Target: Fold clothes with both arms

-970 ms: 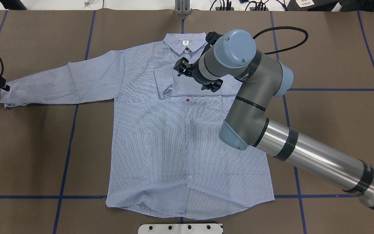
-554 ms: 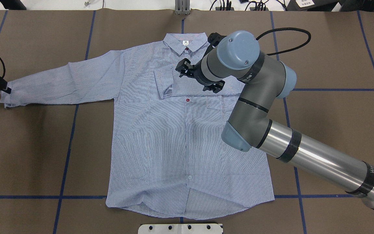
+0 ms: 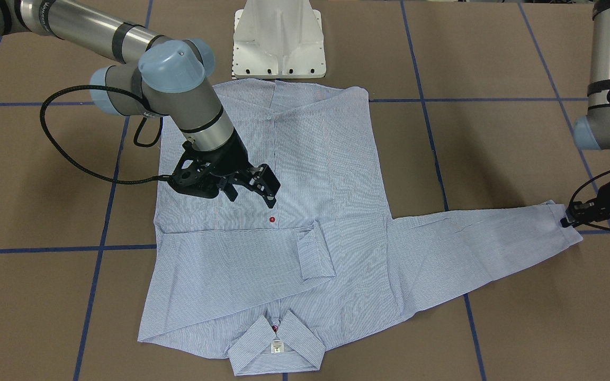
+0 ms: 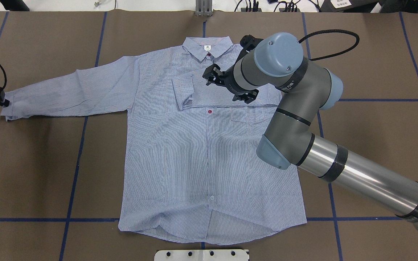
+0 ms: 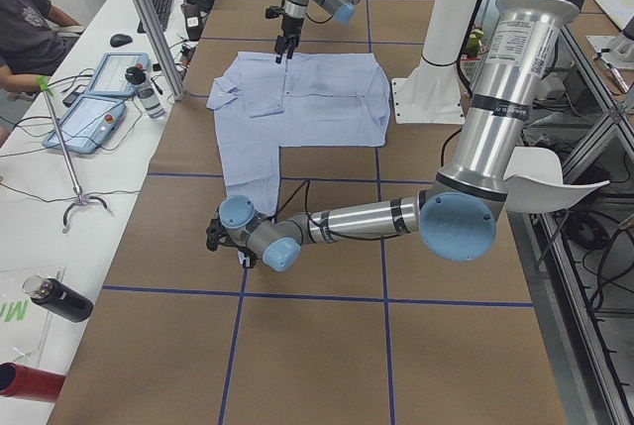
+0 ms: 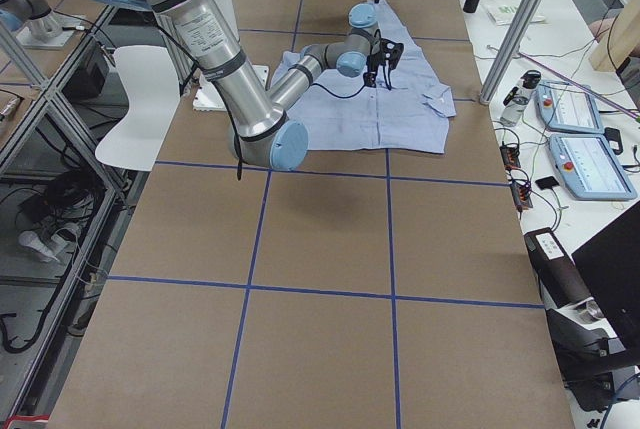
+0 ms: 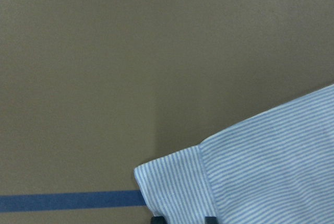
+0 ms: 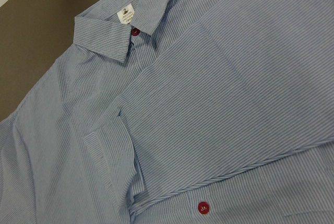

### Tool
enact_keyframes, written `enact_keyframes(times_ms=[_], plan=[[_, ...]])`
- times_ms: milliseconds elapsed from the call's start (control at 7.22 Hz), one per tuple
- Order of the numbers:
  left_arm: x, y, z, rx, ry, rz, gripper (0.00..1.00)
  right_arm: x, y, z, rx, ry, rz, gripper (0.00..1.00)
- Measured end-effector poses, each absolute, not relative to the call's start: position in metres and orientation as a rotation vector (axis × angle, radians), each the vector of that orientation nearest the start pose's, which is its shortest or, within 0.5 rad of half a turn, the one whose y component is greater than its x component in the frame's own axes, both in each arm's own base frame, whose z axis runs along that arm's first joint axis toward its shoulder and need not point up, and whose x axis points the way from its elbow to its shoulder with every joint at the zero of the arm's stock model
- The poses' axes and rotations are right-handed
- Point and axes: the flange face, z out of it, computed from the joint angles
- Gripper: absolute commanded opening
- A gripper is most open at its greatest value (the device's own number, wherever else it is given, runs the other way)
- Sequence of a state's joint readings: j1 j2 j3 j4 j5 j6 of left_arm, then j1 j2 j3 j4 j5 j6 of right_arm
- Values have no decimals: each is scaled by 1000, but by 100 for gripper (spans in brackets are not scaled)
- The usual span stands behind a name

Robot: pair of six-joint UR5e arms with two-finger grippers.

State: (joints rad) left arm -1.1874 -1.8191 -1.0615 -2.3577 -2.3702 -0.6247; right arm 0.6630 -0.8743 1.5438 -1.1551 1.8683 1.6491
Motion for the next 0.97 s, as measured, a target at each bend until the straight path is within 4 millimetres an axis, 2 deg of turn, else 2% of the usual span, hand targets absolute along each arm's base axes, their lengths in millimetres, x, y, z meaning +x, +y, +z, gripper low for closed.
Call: enact_keyframes(times_ms=[416, 554, 693, 831, 970], plan=[[170, -586, 669, 79, 940, -1, 0, -486, -526, 200, 59, -1126, 511, 100], [173, -587, 653, 75, 970, 8, 0, -472, -530, 203, 48, -1130, 513, 100], [176, -589, 624, 56, 1025, -1, 0, -445, -536, 215, 32, -1134, 497, 100], [180, -593, 583, 38, 1077, -51, 0, -415, -539, 230, 34, -1133, 464, 100], [185, -600, 529, 15, 1133, -134, 0, -385, -544, 249, 41, -1126, 436, 100]])
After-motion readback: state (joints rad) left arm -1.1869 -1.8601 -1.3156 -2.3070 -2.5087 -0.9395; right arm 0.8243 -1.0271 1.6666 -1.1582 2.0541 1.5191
